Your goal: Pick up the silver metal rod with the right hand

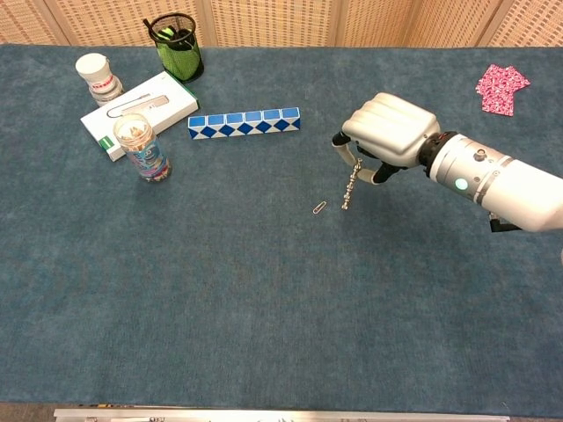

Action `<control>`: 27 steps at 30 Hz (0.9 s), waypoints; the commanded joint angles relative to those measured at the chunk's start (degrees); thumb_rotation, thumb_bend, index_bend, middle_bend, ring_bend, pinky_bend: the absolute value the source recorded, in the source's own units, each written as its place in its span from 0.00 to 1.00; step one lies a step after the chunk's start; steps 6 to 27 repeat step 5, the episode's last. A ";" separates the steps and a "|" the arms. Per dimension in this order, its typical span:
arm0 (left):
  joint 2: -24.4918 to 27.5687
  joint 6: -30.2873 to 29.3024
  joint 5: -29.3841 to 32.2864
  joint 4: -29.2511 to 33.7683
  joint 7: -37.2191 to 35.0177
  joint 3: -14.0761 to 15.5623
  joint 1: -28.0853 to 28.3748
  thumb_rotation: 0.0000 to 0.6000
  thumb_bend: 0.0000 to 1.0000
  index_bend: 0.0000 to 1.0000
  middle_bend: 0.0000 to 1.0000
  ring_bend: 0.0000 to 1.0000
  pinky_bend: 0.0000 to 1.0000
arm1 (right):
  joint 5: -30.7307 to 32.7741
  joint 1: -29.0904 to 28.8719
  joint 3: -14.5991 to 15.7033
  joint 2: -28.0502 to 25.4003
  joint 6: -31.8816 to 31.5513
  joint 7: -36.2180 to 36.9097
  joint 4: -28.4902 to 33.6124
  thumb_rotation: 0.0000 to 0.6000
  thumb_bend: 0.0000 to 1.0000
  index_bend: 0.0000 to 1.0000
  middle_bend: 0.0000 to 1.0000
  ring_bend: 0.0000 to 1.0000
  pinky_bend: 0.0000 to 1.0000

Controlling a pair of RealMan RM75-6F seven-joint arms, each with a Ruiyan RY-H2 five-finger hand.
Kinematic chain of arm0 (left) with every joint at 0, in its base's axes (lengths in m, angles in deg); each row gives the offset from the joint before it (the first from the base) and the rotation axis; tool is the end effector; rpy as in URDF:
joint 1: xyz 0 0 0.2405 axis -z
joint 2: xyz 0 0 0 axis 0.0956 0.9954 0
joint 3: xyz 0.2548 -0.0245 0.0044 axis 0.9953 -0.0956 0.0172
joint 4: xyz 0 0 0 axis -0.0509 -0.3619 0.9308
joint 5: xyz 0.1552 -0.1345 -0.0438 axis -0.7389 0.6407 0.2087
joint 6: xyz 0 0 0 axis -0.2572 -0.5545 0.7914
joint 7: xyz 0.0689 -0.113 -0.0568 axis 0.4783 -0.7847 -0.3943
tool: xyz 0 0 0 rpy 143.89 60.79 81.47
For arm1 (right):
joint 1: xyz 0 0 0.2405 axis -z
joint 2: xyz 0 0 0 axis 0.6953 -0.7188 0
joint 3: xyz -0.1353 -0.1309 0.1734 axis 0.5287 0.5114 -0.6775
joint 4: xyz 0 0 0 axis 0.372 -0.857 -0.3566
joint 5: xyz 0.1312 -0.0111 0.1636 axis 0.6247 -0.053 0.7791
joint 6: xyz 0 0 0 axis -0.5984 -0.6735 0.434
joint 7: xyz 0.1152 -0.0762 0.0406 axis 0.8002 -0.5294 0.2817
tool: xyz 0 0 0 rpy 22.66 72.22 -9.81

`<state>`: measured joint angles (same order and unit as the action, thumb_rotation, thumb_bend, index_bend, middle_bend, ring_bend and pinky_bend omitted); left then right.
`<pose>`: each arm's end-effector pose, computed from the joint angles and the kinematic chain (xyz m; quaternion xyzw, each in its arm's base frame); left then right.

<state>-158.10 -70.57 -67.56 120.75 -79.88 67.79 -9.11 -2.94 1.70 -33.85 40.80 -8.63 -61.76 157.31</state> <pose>-0.3532 0.1243 0.1546 -0.5567 -0.4002 -0.3516 0.6375 -0.1553 -0.3228 -0.0336 0.8581 -0.1792 0.2944 0.3806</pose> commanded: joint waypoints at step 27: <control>0.03 -0.10 0.06 -0.12 -0.13 -0.02 -0.10 1.00 0.24 0.02 0.07 0.09 0.04 | 1.94 -1.18 -0.89 1.94 0.54 -2.05 -1.27 1.00 0.32 0.64 0.98 1.00 1.00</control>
